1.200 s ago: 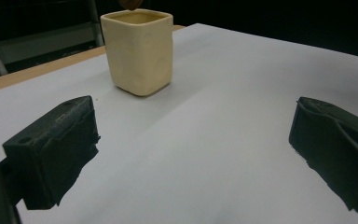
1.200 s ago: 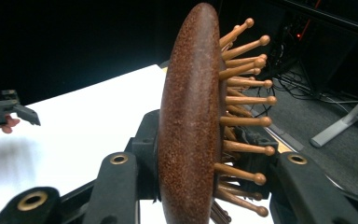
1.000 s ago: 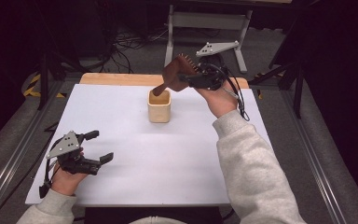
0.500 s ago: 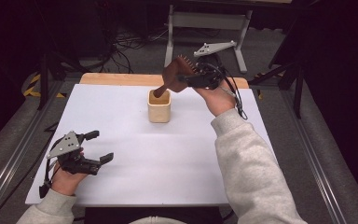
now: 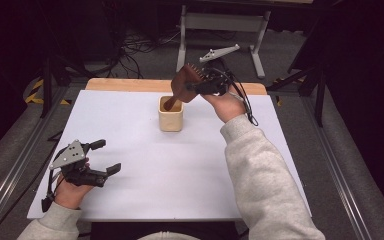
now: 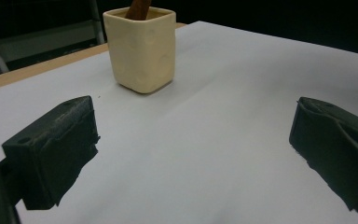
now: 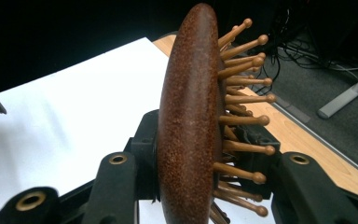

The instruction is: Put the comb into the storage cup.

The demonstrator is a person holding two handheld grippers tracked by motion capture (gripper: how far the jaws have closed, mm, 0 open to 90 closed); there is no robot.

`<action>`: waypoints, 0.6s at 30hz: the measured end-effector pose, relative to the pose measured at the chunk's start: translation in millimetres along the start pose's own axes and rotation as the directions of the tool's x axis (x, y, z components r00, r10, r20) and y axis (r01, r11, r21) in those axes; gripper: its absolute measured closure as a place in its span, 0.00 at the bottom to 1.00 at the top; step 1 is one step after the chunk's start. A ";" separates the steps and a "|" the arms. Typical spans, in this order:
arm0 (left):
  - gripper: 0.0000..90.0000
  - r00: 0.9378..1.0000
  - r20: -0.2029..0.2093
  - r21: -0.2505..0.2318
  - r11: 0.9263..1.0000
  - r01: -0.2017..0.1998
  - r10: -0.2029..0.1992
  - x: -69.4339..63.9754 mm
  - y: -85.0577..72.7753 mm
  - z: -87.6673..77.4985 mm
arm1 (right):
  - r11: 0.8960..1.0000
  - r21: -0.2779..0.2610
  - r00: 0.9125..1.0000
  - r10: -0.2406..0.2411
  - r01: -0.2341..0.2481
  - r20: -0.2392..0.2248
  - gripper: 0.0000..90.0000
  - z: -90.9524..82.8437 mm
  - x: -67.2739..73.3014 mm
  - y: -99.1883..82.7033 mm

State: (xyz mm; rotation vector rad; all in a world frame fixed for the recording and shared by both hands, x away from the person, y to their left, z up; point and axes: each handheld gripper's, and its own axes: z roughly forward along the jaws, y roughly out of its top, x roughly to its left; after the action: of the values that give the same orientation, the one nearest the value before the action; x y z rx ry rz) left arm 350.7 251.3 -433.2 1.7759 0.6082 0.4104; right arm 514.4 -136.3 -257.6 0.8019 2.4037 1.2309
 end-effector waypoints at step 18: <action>0.02 1.000 0.003 0.001 1.000 0.000 0.000 -0.8 -0.1 0.5 | 0.998 0.068 1.000 0.021 -0.019 -0.020 0.62 25.6 -0.3 -3.2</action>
State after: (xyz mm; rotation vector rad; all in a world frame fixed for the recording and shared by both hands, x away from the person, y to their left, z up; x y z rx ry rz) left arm 350.3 250.4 -433.4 1.7770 0.6058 0.4073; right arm 526.7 -121.7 -274.9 0.8389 2.4712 1.1763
